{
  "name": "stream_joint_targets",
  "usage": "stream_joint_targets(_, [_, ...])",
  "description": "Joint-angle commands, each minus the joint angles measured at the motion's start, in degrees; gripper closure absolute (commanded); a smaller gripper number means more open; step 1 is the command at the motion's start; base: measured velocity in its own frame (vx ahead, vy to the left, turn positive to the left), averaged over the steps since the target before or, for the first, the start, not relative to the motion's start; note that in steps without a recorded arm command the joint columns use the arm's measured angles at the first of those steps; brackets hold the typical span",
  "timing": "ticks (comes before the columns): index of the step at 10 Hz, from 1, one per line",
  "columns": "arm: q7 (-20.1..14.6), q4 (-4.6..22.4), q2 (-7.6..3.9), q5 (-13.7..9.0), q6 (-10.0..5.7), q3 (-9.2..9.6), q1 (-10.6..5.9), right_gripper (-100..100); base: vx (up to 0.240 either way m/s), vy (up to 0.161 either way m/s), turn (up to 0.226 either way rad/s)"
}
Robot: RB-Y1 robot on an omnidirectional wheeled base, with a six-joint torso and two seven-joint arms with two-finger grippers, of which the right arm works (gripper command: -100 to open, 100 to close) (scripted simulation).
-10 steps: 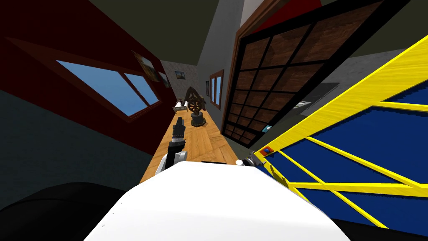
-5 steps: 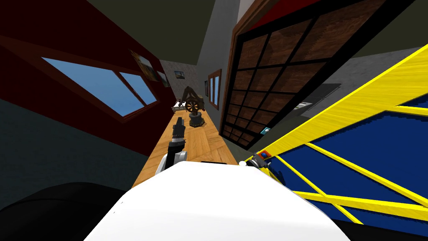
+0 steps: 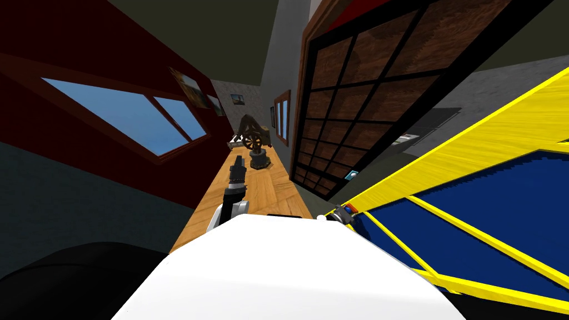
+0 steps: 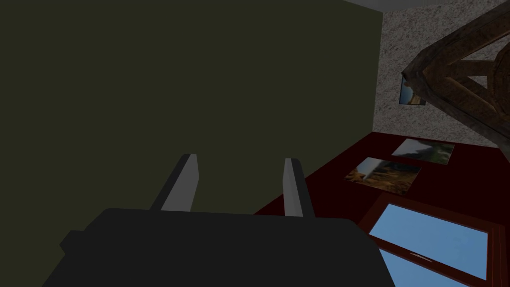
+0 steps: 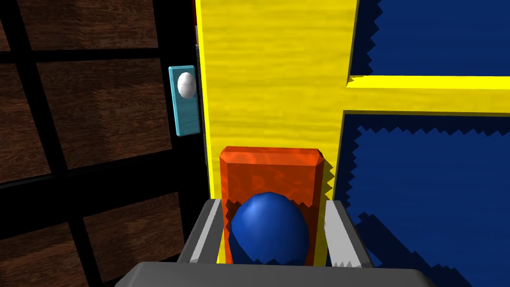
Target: Push the door open
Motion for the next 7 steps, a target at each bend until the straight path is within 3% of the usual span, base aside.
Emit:
stream_joint_targets(1, [-0.02, 0.03, -0.05, -0.01, 0.06, -0.01, -0.02, 100, -0.011, 0.03, 0.005])
stream_joint_targets(5, [-0.02, 0.03, -0.05, -0.01, 0.06, -0.01, -0.02, 100, -0.004, 0.008, -0.001])
stream_joint_targets(7, [0.19, 0.07, -0.89, -1.0, 0.05, -0.9, 0.15, 100, 0.091, -0.094, -0.03])
